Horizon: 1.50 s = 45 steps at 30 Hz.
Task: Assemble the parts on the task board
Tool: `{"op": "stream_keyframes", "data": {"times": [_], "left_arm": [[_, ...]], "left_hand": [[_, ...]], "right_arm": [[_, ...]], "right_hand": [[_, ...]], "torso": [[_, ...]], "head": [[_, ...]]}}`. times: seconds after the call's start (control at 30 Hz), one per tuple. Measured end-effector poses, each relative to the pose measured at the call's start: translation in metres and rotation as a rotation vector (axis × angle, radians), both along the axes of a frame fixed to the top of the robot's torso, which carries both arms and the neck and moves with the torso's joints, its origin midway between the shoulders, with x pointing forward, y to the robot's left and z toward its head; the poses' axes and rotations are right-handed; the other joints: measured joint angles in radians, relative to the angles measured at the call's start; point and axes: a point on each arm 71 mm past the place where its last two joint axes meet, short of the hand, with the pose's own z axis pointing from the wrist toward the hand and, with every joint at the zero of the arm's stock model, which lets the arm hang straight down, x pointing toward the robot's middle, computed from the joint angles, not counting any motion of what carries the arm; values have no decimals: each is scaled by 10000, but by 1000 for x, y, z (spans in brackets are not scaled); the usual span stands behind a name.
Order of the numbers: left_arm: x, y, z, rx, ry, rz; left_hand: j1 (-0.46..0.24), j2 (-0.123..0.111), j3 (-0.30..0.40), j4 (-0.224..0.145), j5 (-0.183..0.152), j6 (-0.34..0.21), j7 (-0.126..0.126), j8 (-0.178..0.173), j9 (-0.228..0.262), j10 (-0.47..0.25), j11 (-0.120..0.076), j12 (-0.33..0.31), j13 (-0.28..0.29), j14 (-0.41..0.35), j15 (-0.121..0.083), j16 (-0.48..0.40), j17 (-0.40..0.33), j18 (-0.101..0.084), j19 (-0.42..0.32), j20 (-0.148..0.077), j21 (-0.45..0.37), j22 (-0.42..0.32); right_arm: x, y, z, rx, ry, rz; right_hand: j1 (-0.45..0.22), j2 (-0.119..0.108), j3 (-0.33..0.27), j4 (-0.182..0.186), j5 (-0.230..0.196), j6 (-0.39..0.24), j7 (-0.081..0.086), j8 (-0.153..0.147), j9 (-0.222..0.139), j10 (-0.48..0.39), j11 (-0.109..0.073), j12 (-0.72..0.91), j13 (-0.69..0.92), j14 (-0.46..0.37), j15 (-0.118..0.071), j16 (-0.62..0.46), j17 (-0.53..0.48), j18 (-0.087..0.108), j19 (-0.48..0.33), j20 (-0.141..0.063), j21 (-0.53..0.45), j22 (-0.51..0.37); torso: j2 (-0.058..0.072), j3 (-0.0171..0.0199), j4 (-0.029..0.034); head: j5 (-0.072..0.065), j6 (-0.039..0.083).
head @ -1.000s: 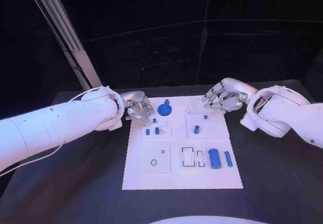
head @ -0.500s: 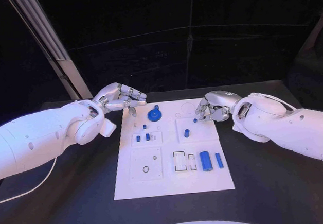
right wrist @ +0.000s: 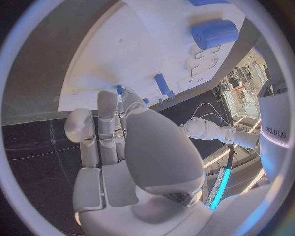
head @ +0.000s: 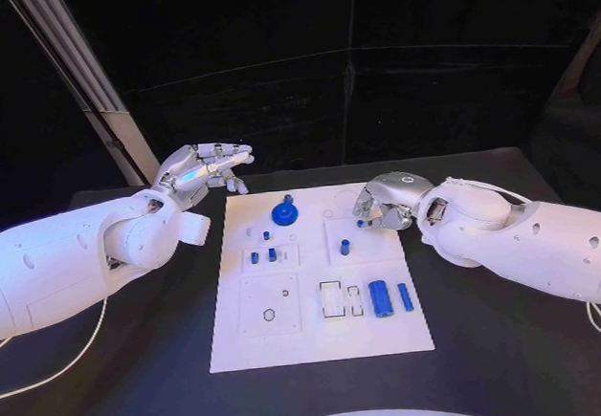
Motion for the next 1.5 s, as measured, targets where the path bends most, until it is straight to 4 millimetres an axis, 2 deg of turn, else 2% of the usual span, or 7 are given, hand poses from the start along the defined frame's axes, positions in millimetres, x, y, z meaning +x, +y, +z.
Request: {"op": "stream_keyframes", "data": {"times": [0.27,0.33,0.83,0.9,1.2,1.23,1.5], "left_arm": [[-4,0,1,-482,122,-40],[-5,-1,1,-570,150,-66],[-7,-1,1,-809,267,-126],[-7,-1,1,-822,273,-130],[-7,-1,1,-849,291,-131],[-7,-1,1,-849,292,-127],[-6,1,1,-840,295,-78]], "left_hand": [[-75,75,-232,99,0,-16,16,80,0,-68,68,128,-1,-35,35,0,-47,0,0,0,-110,-95],[-75,75,-243,110,0,-16,16,80,0,-68,68,168,-1,-35,36,0,-52,0,18,18,-110,-110],[-58,183,-346,152,0,-51,52,145,-1,-141,68,281,-2,-71,0,42,-86,-2,70,-1,-192,-168],[-58,183,-382,137,0,-51,51,145,-1,-141,68,281,-3,-71,0,42,-86,-2,70,-1,-193,-178],[-21,220,-382,138,0,-51,51,196,-1,-140,68,282,-3,-71,0,41,-99,-2,69,-1,-192,-188],[-11,230,-382,138,0,-51,51,196,-1,-140,68,281,-3,-71,0,41,-99,-2,70,-1,-192,-188],[18,258,-409,109,0,-51,51,196,-1,-176,32,325,-4,-71,0,80,-112,-3,99,-30,-218,-211]], "right_arm": [[0,7,-4,-325,38,48],[1,8,-5,-434,63,10],[2,13,-8,-1114,106,-202],[2,13,-8,-1167,80,-214],[1,16,-8,-1275,-21,-219],[1,17,-8,-1272,-33,-217],[-5,14,-9,-1112,-154,-229]], "right_hand": [[105,-1,444,-57,-240,55,9,0,1,99,-17,-74,-307,0,0,191,148,-1,91,-19,120,198],[108,3,532,-66,-290,104,26,0,1,130,14,-74,-356,0,0,255,177,-110,96,-13,120,235],[108,3,1640,-248,-640,431,-76,0,11,582,-74,-119,-744,21,-22,679,467,-89,332,-62,439,653],[107,2,1825,-305,-706,495,-75,0,22,621,-105,-119,-770,54,-55,814,568,-244,432,-73,491,769],[-56,-157,2528,-566,-733,970,-216,58,65,1080,-252,-41,-801,130,-132,1328,937,-285,859,-144,934,1458],[-118,-209,2615,-599,-734,1017,-222,58,67,1152,-249,-38,-798,160,-161,1328,884,-400,887,-172,947,1516],[-604,-329,3226,-874,-755,1111,-220,54,69,1222,-291,-37,-763,160,-161,1464,873,-399,981,-197,1090,1765]], "torso": [[14,-3,0],[13,-4,0],[-6,-4,0],[-7,-4,-3],[-7,0,-6],[-7,1,-7],[-7,7,-12]], "head": [[-48,-68],[-50,-84],[-54,-171],[-48,-173],[-46,-195],[-46,-195],[-48,-210]]}}
